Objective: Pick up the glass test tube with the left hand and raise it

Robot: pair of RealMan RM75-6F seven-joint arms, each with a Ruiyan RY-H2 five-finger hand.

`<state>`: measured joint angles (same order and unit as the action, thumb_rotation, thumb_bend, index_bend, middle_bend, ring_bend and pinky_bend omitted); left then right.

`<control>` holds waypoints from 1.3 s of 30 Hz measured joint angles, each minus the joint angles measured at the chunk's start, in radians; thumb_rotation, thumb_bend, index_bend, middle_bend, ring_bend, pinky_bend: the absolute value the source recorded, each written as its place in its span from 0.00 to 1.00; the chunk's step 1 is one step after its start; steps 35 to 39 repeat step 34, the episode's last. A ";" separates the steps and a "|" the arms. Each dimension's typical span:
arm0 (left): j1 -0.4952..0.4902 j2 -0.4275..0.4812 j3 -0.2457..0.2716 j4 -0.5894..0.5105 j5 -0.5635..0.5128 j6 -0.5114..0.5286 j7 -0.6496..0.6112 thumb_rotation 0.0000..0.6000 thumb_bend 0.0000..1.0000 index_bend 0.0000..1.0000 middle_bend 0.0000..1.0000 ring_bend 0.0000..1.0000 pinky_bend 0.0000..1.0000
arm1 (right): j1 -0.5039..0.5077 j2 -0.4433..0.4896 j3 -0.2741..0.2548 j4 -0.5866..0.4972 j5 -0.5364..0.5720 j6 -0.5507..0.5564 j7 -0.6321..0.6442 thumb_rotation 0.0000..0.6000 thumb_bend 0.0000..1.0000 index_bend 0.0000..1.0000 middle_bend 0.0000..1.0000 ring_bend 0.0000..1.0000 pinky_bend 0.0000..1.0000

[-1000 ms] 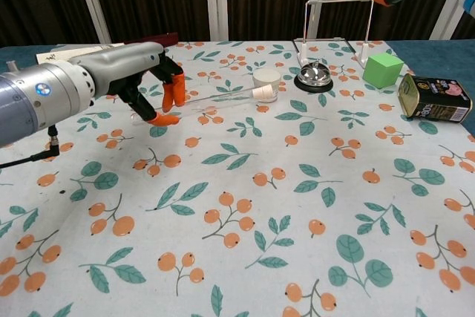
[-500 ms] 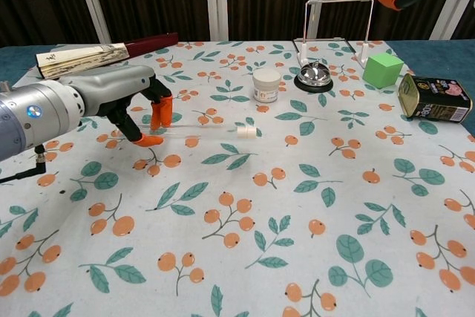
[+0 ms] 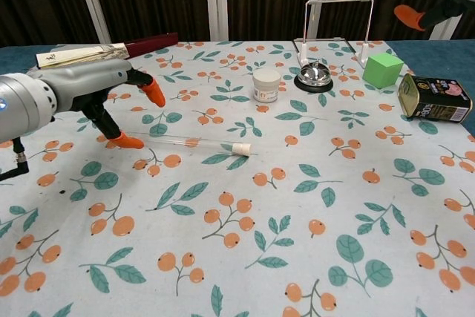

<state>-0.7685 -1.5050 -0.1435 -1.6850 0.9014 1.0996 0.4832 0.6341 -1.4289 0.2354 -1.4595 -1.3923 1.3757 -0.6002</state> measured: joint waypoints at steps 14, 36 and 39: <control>0.181 0.139 0.104 -0.098 0.260 0.219 -0.107 1.00 0.17 0.10 0.06 0.00 0.00 | -0.190 0.178 -0.056 -0.248 0.220 -0.038 0.170 1.00 0.28 0.00 0.00 0.00 0.00; 0.575 0.355 0.337 -0.023 0.617 0.596 -0.399 1.00 0.17 0.09 0.06 0.00 0.00 | -0.526 0.321 -0.210 -0.196 0.018 0.246 0.501 1.00 0.28 0.00 0.00 0.00 0.00; 0.575 0.355 0.337 -0.023 0.617 0.596 -0.399 1.00 0.17 0.09 0.06 0.00 0.00 | -0.526 0.321 -0.210 -0.196 0.018 0.246 0.501 1.00 0.28 0.00 0.00 0.00 0.00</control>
